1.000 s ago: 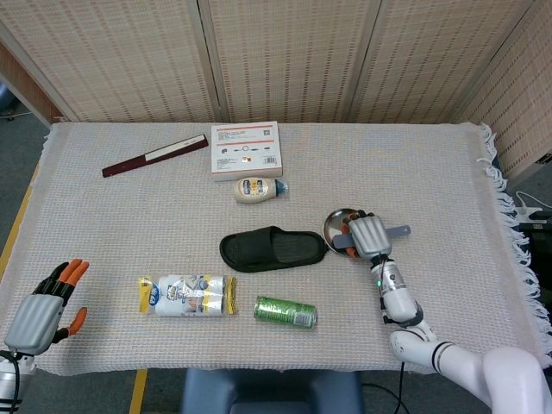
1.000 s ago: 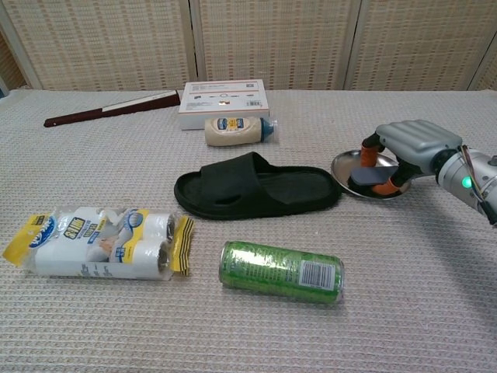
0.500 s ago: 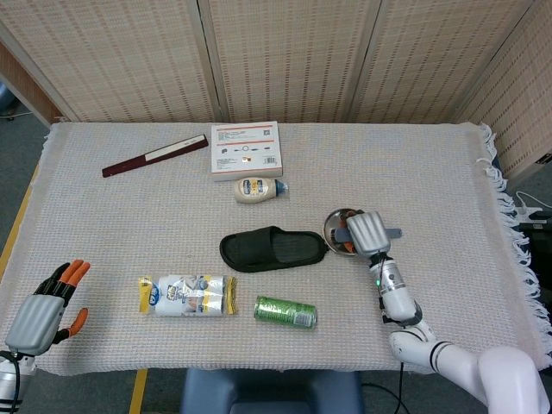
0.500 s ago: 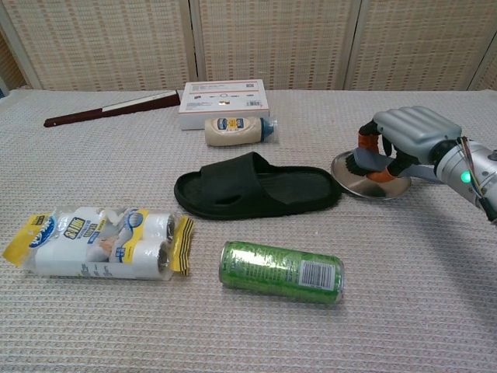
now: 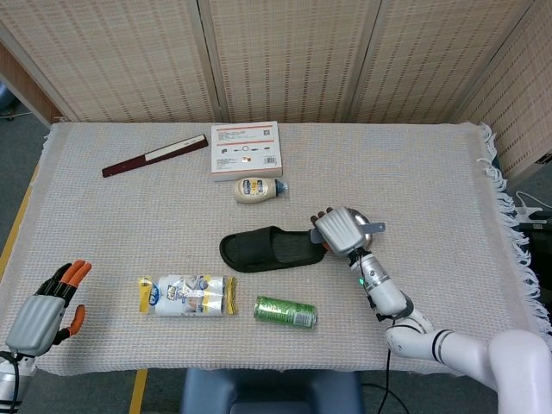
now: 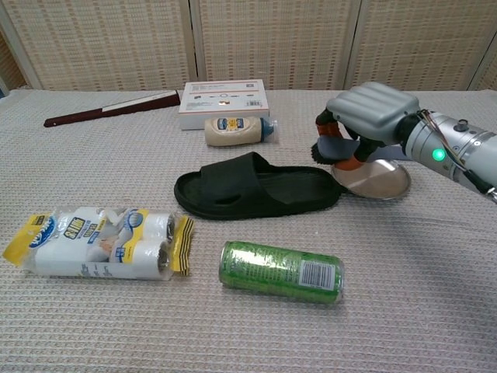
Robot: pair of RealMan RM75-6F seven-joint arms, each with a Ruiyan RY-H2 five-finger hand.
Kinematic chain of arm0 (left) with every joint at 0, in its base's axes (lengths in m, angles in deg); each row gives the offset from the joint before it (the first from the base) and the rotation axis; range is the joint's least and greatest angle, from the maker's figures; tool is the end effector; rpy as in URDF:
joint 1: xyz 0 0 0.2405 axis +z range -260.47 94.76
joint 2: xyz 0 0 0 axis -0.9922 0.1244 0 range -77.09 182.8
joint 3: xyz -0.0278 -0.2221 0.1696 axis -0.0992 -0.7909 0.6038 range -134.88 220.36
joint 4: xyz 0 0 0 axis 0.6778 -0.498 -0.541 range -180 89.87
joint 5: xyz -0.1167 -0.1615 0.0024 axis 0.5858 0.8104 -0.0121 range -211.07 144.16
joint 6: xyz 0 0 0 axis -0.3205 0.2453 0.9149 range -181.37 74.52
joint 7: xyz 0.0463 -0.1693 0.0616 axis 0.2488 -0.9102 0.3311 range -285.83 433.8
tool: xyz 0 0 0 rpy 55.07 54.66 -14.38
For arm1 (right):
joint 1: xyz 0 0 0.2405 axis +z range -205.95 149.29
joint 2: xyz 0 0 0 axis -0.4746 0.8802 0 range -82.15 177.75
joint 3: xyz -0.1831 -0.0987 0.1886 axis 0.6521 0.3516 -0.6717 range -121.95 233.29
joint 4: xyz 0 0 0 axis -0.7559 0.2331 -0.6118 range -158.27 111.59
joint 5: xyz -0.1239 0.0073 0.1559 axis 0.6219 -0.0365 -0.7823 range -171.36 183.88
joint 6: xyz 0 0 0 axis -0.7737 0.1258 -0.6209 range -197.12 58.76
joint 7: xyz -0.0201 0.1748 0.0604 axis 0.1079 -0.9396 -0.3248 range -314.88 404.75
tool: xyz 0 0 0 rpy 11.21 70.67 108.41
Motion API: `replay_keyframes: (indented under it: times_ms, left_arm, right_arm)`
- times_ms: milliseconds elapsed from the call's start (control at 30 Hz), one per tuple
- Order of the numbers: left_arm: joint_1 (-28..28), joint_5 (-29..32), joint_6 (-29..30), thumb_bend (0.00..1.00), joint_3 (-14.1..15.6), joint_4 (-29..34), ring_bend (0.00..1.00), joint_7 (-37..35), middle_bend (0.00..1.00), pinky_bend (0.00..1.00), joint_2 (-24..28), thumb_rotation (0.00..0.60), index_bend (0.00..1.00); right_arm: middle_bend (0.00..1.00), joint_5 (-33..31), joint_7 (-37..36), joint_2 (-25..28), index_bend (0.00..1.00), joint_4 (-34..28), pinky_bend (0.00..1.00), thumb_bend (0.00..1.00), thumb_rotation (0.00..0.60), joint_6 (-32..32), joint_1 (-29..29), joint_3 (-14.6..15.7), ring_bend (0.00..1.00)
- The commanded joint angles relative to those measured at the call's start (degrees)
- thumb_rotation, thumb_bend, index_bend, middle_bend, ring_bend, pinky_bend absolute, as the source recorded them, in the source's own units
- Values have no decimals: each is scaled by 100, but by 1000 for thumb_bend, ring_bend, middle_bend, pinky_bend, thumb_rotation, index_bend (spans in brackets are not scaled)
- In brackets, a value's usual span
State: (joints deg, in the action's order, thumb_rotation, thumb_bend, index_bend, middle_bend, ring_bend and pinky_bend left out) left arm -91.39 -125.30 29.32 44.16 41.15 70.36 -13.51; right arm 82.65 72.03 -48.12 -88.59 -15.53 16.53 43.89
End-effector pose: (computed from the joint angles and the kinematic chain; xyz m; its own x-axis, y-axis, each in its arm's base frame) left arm -0.3259 0.2297 0.1486 0.4204 0.0912 0.9027 0.9010 -0.1598 -0.4034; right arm -0.1561 -0.4332 -0.0349 0.7228 0.0123 0.6909 -0.6062 -0.4685 0.6426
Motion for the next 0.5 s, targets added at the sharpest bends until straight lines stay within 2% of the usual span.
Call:
replay_keyframes:
  times_ms: [33, 233, 500]
  left_arm:
    - [6, -25, 26, 607, 8, 13, 0, -22, 0, 198, 14, 600, 0]
    - [7, -76, 50, 606, 28, 24, 0, -83, 0, 198, 34, 600, 0]
    - [8, -184, 141, 606, 38, 3, 0, -150, 0, 198, 34, 600, 0]
  right_arm:
    - [676, -298, 746, 361, 980, -550, 842, 330, 600, -556, 344, -36, 566]
    - [676, -950, 1718, 585, 980, -1071, 842, 335, 600, -1136, 757, -13, 566]
    - [676, -1694, 2481, 207, 980, -837, 842, 339, 600, -1280, 1164, 191, 573]
